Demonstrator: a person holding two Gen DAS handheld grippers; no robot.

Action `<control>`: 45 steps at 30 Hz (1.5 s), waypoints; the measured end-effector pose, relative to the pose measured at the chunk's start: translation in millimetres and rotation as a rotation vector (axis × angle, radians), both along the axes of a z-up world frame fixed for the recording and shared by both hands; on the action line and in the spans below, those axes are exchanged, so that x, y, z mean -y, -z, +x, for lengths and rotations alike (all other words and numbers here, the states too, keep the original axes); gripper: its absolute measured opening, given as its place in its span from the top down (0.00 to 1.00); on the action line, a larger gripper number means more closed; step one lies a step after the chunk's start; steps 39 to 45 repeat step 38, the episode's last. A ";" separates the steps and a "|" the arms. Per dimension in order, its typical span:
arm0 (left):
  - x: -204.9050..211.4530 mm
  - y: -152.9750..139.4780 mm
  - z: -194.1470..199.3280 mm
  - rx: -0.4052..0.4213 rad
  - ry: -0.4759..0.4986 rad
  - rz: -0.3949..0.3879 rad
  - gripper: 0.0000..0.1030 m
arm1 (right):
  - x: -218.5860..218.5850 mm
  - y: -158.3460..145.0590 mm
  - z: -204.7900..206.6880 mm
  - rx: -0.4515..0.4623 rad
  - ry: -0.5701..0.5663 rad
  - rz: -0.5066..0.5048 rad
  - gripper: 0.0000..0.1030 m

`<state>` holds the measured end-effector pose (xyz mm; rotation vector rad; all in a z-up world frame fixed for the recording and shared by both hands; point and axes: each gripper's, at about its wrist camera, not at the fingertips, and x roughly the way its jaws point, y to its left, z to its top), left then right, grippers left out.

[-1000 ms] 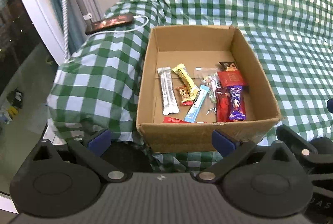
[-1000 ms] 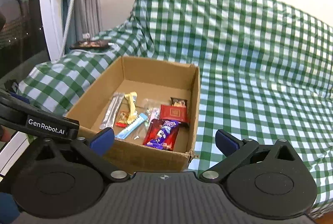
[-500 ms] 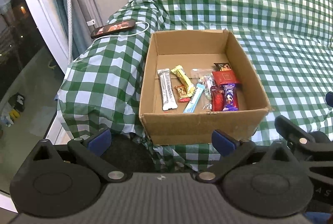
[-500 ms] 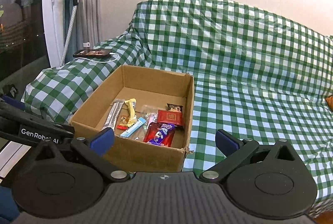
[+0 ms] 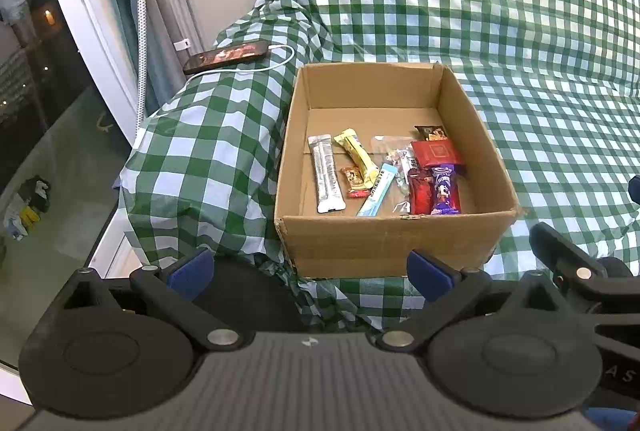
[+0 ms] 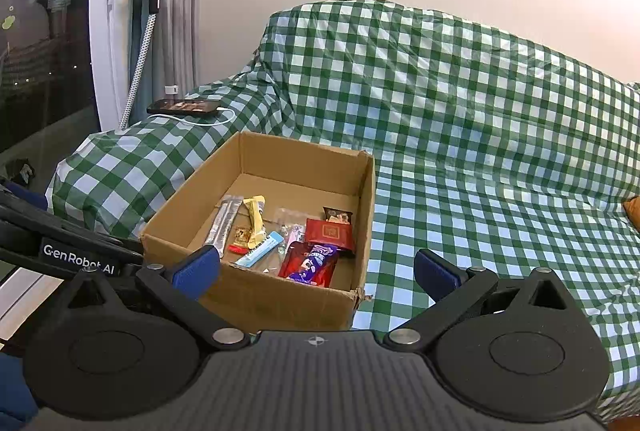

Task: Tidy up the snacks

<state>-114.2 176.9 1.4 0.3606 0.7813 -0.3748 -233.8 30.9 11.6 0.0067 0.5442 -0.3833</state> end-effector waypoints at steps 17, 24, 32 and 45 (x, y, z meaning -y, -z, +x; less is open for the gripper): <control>-0.3 -1.4 -0.8 0.001 -0.001 0.000 0.00 | -2.9 -0.2 0.1 0.001 0.002 -0.004 0.00; -1.9 -2.3 -0.3 -0.001 -0.002 0.000 0.00 | -3.6 -0.1 0.7 0.001 0.004 -0.003 0.00; -0.8 -1.6 3.0 -0.008 0.000 0.013 0.00 | -0.9 -3.3 0.3 -0.004 0.001 0.002 0.00; 2.3 5.2 9.8 -0.036 -0.005 0.023 0.00 | 7.5 -1.8 3.0 -0.020 -0.005 0.017 0.00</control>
